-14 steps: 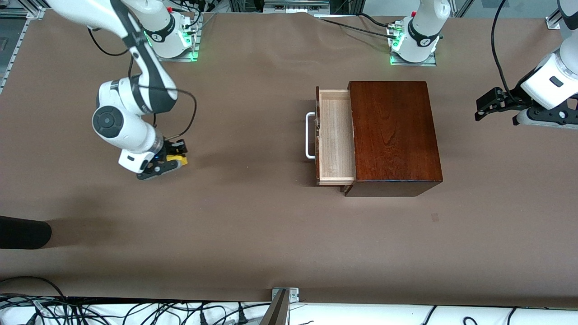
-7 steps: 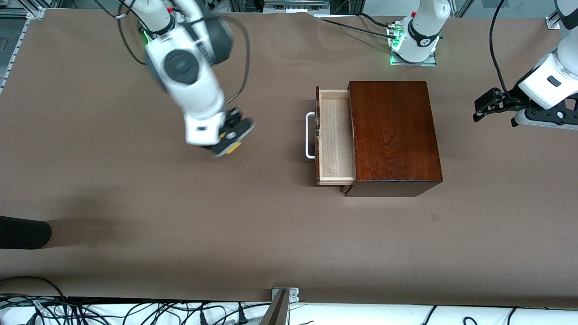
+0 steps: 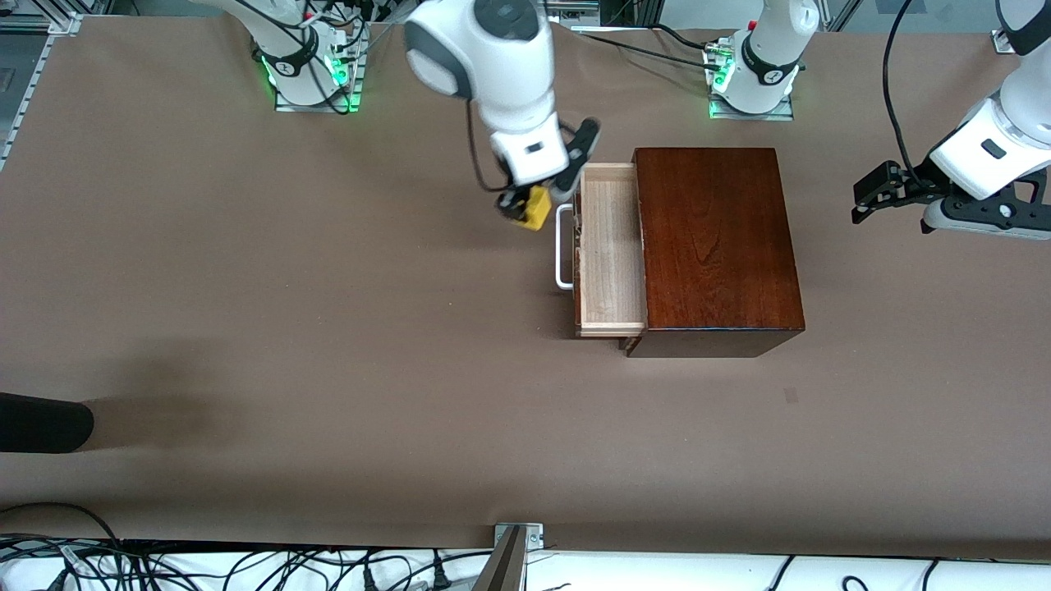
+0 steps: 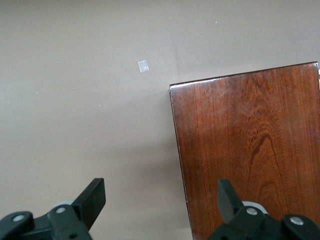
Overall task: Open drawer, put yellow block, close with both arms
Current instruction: 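Grasp the yellow cube with the right gripper and lift it, then carry the yellow cube over the open drawer and lower it inside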
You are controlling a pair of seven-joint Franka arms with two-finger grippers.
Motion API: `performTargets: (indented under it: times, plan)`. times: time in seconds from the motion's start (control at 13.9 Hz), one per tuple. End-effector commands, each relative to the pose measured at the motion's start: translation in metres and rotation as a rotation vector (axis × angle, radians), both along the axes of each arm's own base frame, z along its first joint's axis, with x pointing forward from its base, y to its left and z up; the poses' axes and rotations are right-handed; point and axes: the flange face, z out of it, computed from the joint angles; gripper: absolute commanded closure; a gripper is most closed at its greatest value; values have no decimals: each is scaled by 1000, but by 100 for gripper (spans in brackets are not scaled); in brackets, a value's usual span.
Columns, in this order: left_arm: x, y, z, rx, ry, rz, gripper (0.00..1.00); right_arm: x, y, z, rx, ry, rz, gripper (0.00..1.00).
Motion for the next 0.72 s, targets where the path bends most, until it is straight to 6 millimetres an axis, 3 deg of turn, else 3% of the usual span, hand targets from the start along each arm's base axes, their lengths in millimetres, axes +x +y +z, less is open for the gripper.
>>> performTargets:
  times: [0.0, 0.07, 0.22, 0.5, 0.65]
  plan:
    - [3, -1, 5, -9, -7, -18, 0, -15, 39, 8, -17, 2, 114, 100]
    - [3, -1, 5, -9, -7, -18, 0, -24, 54, 12, -9, -3, 148, 100]
    - [2, -1, 6, -9, -9, -18, 0, -14, 70, 4, 0, -29, 215, 100]
    - [3, -1, 5, -9, -7, -18, 0, -5, 86, -19, -8, -39, 340, 100]
    - [2, -1, 6, -9, -7, -18, 0, -19, 96, -28, -21, -29, 359, 100]
